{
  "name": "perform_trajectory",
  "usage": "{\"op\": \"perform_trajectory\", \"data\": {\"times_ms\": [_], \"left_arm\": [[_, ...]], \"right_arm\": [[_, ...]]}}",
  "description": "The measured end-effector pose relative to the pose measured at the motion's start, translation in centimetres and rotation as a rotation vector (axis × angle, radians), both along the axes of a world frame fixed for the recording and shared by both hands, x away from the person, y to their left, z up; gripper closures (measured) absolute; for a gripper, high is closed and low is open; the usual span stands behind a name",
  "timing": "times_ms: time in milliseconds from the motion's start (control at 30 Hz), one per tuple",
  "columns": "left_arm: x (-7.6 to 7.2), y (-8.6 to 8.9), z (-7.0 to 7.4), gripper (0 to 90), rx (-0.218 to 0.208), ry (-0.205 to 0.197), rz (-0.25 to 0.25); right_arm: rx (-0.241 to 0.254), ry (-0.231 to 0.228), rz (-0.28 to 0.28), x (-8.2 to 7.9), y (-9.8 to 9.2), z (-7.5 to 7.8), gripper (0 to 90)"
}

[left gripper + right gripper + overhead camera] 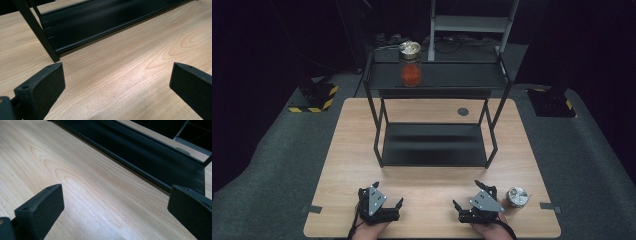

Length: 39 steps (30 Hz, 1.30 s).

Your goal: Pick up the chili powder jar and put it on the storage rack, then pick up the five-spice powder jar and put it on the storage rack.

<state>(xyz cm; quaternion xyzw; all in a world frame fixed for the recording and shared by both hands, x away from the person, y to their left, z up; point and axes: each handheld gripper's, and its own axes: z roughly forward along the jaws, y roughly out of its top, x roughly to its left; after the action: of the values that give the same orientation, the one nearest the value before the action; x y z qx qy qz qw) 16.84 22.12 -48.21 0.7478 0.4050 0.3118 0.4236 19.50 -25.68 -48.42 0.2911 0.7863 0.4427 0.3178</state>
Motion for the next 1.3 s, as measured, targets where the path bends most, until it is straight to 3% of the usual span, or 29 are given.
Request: {"op": "perform_trajectory", "data": {"times_ms": [167, 300, 600, 833, 1300], "left_arm": [[-0.3, -1.4, 0.2, 1.5, 0.095, -0.014, -0.012], [-0.3, -1.6, 0.3, 1.4, 0.118, -0.015, -0.021], [-0.7, -1.5, 0.1, 1.4, 0.129, -0.036, -0.041], [-0.9, -1.8, 0.0, 1.3, 0.151, -0.045, -0.052], [-0.5, -1.6, 0.2, 1.4, 0.139, -0.028, -0.054]], "right_arm": [[-0.006, -0.005, 0.015, 0.0, -0.1, 0.0, 0.0], [-0.001, -0.003, 0.013, 0.0, -0.1, 0.0, 0.0], [0.041, 0.010, 0.005, 0.2, -0.6, -0.1, 0.0], [0.039, -0.002, 0.027, 0.0, -0.7, 0.1, 0.0], [0.090, -0.072, 0.047, -1.6, -1.6, 1.6, 0.0]]}}
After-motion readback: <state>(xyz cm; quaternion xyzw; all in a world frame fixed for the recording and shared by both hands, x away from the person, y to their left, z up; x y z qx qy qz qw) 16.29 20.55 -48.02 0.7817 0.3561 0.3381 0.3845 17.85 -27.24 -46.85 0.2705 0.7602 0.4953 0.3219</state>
